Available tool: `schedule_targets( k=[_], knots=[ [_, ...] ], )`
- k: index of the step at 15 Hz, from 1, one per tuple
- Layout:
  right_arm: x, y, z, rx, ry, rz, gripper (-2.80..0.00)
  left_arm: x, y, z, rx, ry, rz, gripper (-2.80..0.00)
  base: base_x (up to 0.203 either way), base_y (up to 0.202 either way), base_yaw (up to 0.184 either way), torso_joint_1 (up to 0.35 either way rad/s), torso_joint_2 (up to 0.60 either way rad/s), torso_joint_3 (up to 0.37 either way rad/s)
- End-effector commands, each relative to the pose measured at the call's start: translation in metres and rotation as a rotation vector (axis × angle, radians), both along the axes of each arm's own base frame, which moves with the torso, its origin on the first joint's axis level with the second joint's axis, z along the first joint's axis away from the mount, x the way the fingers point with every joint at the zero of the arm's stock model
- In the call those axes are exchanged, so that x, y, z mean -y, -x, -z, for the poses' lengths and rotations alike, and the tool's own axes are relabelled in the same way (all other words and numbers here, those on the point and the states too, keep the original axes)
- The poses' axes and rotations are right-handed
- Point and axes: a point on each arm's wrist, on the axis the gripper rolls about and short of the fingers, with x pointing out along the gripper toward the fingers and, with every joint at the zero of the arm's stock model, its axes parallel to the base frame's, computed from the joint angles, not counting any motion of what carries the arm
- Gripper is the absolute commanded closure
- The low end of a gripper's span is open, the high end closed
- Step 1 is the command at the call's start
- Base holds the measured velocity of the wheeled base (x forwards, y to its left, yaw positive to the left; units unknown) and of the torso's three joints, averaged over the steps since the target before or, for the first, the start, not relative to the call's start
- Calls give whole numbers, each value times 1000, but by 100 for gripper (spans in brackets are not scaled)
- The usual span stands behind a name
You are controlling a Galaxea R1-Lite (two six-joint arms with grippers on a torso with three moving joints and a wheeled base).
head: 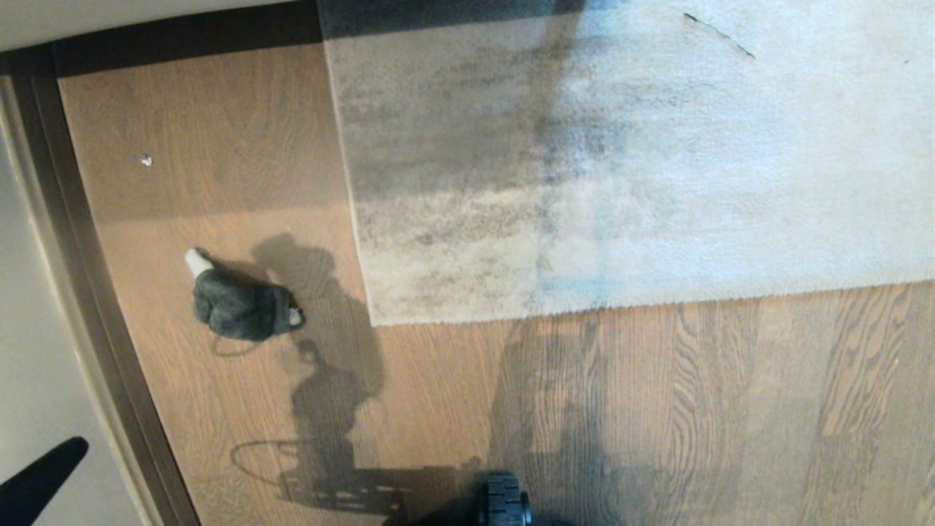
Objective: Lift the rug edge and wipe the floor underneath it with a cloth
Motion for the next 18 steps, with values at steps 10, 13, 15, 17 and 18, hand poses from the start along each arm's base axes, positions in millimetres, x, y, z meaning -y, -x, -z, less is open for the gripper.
schedule_targets(
  k=[10, 13, 15, 17, 18],
  knots=[
    [0, 0, 0, -1, -1, 0, 0, 4, 32, 39, 68, -318, -51, 0, 0, 0, 0, 0, 0, 0],
    [0, 0, 0, -1, -1, 0, 0, 4, 32, 45, 27, -355, 15, 0, 0, 0, 0, 0, 0, 0],
    [0, 0, 0, -1, -1, 0, 0, 3, 34, 48, 22, -352, 119, 0, 0, 0, 0, 0, 0, 0],
    [0, 0, 0, -1, -1, 0, 0, 1, 43, 55, 31, -369, 44, 0, 0, 0, 0, 0, 0, 0],
    [0, 0, 0, -1, -1, 0, 0, 0, 48, 61, 42, -371, 10, 0, 0, 0, 0, 0, 0, 0]
  ],
)
